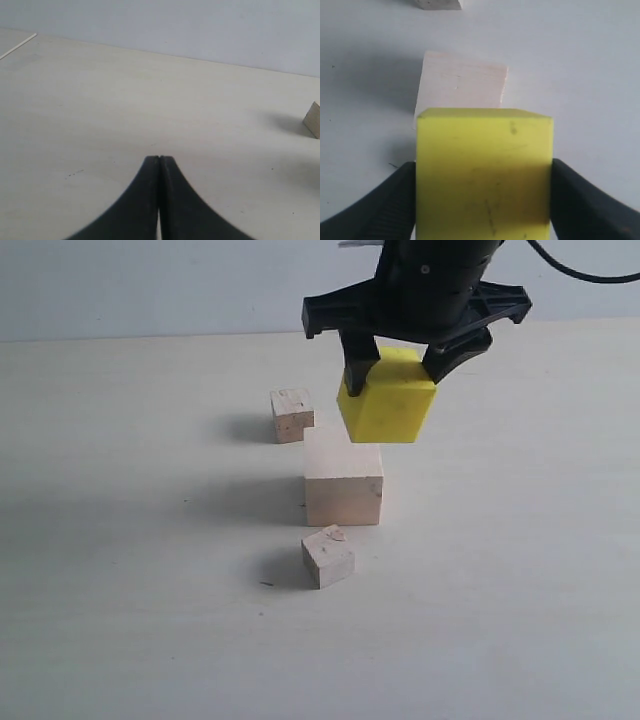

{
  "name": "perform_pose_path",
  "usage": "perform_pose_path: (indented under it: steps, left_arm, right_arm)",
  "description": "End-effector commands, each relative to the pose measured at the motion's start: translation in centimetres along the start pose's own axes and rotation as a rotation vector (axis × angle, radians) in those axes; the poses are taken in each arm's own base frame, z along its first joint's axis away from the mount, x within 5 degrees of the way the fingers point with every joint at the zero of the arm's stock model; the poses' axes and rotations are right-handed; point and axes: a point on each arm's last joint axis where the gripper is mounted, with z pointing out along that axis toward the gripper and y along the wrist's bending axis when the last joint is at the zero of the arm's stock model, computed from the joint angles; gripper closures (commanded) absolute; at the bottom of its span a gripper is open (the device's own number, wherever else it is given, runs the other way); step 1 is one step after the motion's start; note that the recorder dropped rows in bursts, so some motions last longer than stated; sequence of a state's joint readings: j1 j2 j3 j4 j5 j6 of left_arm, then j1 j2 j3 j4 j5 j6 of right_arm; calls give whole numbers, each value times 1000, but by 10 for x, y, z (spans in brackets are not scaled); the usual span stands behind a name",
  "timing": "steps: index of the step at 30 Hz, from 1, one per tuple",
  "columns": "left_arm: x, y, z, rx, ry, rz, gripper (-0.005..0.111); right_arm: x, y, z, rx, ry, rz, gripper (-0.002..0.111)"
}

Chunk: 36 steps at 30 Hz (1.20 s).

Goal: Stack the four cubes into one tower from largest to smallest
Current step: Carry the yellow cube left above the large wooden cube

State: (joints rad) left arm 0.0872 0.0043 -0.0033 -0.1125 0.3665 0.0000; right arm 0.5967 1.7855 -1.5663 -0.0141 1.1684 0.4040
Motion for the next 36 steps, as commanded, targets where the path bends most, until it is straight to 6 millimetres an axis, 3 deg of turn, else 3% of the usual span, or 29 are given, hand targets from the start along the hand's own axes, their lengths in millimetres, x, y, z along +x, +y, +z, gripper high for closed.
perform_pose_path:
  steps: [1,9,16,26,36]
  left_arm:
    - [0,0,0,6,-7,5,107]
    - [0,0,0,6,-7,5,107]
    - [0,0,0,6,-7,5,107]
    - [0,0,0,6,-7,5,107]
    - [0,-1,0,20,-6,9,107]
  right_arm:
    - [-6,8,10,17,42,-9,108]
    - [-14,27,29,43,54,-14,108]
    - [-21,22,33,122,11,18,108]
    - [-27,26,38,87,-37,28,108]
    - [-28,26,58,114,0,21,108]
